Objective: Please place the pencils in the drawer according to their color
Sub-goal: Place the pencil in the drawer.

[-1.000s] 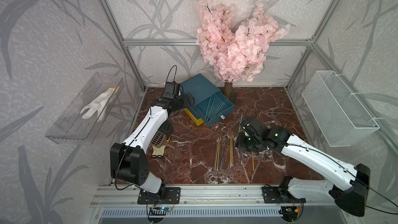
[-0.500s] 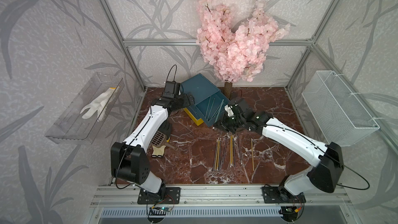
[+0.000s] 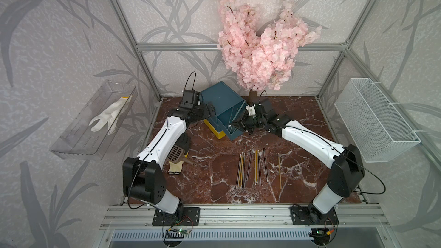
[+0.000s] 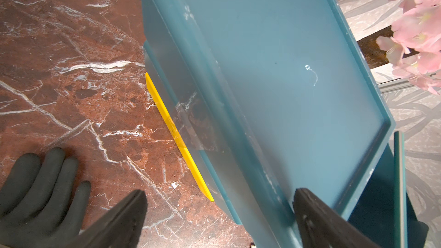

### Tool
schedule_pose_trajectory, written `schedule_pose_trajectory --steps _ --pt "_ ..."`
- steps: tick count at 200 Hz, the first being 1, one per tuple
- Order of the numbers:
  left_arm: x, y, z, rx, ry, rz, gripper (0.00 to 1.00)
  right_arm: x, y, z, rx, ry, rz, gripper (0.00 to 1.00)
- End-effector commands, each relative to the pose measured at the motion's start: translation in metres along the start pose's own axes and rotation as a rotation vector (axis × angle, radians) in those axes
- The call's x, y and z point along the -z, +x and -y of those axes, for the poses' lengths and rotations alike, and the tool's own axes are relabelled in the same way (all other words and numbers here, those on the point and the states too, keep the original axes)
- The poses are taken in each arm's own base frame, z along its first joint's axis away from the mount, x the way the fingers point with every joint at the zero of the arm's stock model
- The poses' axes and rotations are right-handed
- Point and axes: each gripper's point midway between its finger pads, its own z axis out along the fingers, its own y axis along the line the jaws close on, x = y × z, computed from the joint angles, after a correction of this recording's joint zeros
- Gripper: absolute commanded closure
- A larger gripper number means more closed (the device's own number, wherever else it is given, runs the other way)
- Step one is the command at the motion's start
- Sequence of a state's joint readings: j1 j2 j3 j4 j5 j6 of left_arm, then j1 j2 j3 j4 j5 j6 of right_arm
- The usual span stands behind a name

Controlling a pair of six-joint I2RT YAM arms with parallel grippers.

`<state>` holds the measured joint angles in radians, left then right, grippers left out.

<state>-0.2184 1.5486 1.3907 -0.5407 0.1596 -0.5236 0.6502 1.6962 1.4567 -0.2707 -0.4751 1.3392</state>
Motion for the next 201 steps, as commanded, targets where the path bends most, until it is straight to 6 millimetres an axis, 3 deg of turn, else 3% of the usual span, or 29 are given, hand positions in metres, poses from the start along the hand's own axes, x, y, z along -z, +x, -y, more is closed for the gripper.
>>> schedule_pose_trajectory --steps 1,61,103,126,139,201 --pt "0.001 -0.008 0.003 -0.005 0.006 0.014 0.0 -0.006 -0.008 -0.011 0.002 -0.032 -0.011 1.0" --pt "0.001 -0.009 0.003 0.0 0.01 0.015 0.0 -0.022 -0.015 -0.001 -0.008 0.002 -0.033 1.0" --pt "0.0 -0.008 0.003 -0.001 0.009 0.013 0.0 -0.02 -0.014 0.003 0.0 0.018 -0.036 1.0" --pt "0.0 -0.009 0.003 0.005 0.011 0.015 0.0 -0.014 -0.014 0.0 0.023 0.03 -0.024 0.65" --pt "-0.001 -0.008 0.004 0.006 0.013 0.014 0.0 -0.01 -0.014 -0.005 0.045 0.033 -0.015 0.55" --pt "-0.001 -0.011 0.004 0.006 0.015 0.022 0.0 0.029 -0.014 -0.041 0.149 0.013 0.041 0.51"
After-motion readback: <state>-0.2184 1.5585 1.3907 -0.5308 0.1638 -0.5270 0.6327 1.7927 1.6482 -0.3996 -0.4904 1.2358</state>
